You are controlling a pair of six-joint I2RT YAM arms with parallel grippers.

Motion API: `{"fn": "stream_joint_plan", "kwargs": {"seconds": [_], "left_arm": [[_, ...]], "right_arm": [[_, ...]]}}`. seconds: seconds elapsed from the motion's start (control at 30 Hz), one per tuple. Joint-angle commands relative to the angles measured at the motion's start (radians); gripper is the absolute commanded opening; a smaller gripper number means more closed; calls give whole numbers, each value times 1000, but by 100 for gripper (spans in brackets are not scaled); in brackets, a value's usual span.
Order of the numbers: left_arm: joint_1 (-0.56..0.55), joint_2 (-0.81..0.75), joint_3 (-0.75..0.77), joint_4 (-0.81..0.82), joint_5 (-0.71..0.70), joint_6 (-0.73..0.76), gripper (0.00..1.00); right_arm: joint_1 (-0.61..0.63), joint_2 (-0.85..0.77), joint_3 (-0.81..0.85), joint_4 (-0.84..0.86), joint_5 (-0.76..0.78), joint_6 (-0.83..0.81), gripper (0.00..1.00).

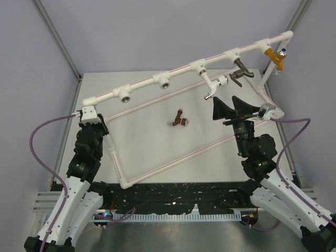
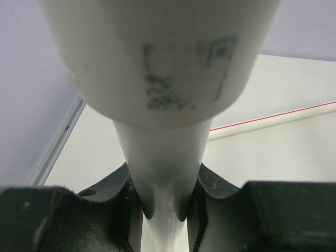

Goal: Install the water faucets

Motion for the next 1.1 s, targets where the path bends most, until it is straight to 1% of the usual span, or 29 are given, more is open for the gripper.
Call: {"fn": "stream_joint_plan", "kwargs": {"seconds": [0.0, 0.03, 0.07, 0.1, 0.13, 0.17, 0.2, 0.23, 0.27, 0.3, 0.4, 0.5, 0.6, 0.8, 0.9, 0.93, 0.97, 1.0, 1.03, 1.07], "left_arm": [[-5, 6, 25, -51, 17, 39, 0], [-5, 6, 27, -53, 20, 37, 0], [-8, 8, 28, -54, 24, 34, 0], [-7, 6, 27, -54, 25, 34, 0], [-8, 4, 28, -53, 28, 34, 0], [-8, 4, 30, -54, 27, 34, 0], [-10, 3, 27, -54, 27, 34, 0], [-12, 3, 28, -54, 25, 34, 0], [-10, 1, 27, -54, 24, 32, 0], [-12, 1, 28, -54, 24, 34, 0], [-13, 0, 27, -56, 22, 35, 0], [-15, 0, 27, -56, 20, 34, 0], [-15, 0, 28, -56, 20, 37, 0], [-15, 3, 28, -56, 20, 37, 0], [-15, 3, 27, -56, 19, 37, 0], [-15, 3, 27, -56, 19, 37, 0], [-16, 4, 28, -56, 19, 38, 0], [-15, 4, 28, -56, 17, 37, 0], [-15, 3, 27, -56, 19, 38, 0], [-15, 3, 27, -56, 17, 39, 0]], "right_arm": [[7, -132, 26, -190, -171, -772, 97], [7, -137, 39, -251, -194, -990, 96], [7, -142, 43, -285, -225, -1113, 95], [5, -143, 63, -341, -239, -1283, 96], [5, -134, 72, -377, -254, -1379, 95], [5, -124, 89, -416, -259, -1532, 95], [5, -104, 94, -429, -259, -1593, 96], [5, -93, 97, -418, -260, -1700, 95], [5, -78, 99, -406, -276, -1739, 95], [5, -67, 105, -388, -285, -1821, 95], [5, -18, 132, -362, -328, -1959, 96], [5, 27, 161, -314, -348, -2046, 96], [3, 85, 189, -299, -322, -2142, 97], [-13, 168, 237, -282, -342, -2216, 100], [-24, 214, 263, -286, -362, -2234, 90], [-32, 222, 270, -282, -371, -2239, 84], [-35, 238, 276, -282, -378, -2241, 81], [-38, 246, 286, -276, -378, -2242, 74], [-39, 263, 290, -276, -383, -2244, 65], [-41, 271, 301, -276, -385, -2244, 61]]}}
